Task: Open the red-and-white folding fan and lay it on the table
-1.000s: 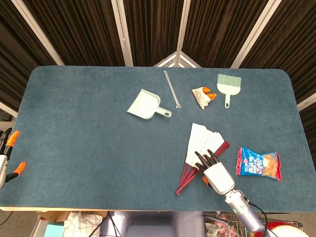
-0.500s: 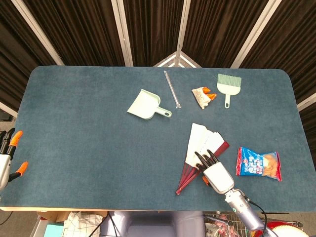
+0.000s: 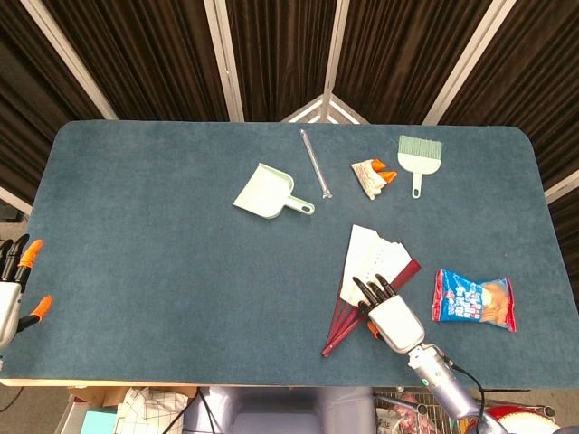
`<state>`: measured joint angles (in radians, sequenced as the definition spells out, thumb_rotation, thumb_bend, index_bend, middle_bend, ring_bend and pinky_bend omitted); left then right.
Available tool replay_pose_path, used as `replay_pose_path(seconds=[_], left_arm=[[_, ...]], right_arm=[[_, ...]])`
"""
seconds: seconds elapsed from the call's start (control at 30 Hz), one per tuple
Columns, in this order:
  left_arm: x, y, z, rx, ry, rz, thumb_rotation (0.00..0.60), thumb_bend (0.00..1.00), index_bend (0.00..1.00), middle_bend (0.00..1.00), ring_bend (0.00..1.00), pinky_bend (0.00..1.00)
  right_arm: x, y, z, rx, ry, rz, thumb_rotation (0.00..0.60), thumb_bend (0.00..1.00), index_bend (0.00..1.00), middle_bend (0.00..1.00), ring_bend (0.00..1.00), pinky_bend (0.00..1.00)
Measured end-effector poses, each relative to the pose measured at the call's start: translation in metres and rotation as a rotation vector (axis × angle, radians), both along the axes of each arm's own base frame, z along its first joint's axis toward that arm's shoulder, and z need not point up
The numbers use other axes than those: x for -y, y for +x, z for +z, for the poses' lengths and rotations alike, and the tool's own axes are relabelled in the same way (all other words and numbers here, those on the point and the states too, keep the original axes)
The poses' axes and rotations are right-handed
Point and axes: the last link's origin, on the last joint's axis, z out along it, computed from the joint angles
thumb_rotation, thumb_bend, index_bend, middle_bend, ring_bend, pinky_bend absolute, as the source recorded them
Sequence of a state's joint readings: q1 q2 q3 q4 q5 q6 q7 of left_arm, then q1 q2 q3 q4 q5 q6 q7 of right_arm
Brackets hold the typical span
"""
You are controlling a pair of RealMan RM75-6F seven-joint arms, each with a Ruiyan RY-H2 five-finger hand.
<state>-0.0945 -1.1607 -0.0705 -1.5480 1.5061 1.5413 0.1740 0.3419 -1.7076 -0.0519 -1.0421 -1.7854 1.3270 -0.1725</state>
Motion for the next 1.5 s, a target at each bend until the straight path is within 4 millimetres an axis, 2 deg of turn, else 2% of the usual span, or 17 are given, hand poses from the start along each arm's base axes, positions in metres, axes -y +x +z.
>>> replay_pose_path(seconds=[0.5,0.67,0.9,1.2,1.5], left_arm=[[0.0,0.001,-0.001,0.0,-0.004,-0.004,0.6,0.37,0.0,0.0,0.0,0.13],[0.0,0.001,0.0,0.004,-0.002,-0.004,0.6,0.37,0.0,0.0,0.0,0.13],[0.0,0.001,0.001,0.007,-0.001,-0.006,0.6,0.37,0.0,0.0,0.0,0.13],[0.001,0.001,0.001,0.014,-0.002,-0.009,0.6,0.37,0.0,0.0,0.0,0.13],[0.002,0.002,0.001,0.018,-0.007,-0.014,0.6,0.37,0.0,0.0,0.0,0.13]], right_arm=[[0.002,0.005,-0.002,0.005,-0.002,0.02,0.6,0.35,0.58,0.1,0.23,0.16],[0.002,0.006,-0.003,0.002,0.003,0.022,0.6,0.39,0.61,0.1,0.23,0.16],[0.003,0.009,0.005,0.036,-0.005,0.027,0.6,0.4,0.64,0.11,0.23,0.16],[0.007,0.023,0.033,0.085,-0.028,0.067,0.6,0.4,0.66,0.13,0.24,0.16],[0.019,0.064,0.08,0.159,-0.013,0.102,0.6,0.41,0.67,0.14,0.24,0.17]])
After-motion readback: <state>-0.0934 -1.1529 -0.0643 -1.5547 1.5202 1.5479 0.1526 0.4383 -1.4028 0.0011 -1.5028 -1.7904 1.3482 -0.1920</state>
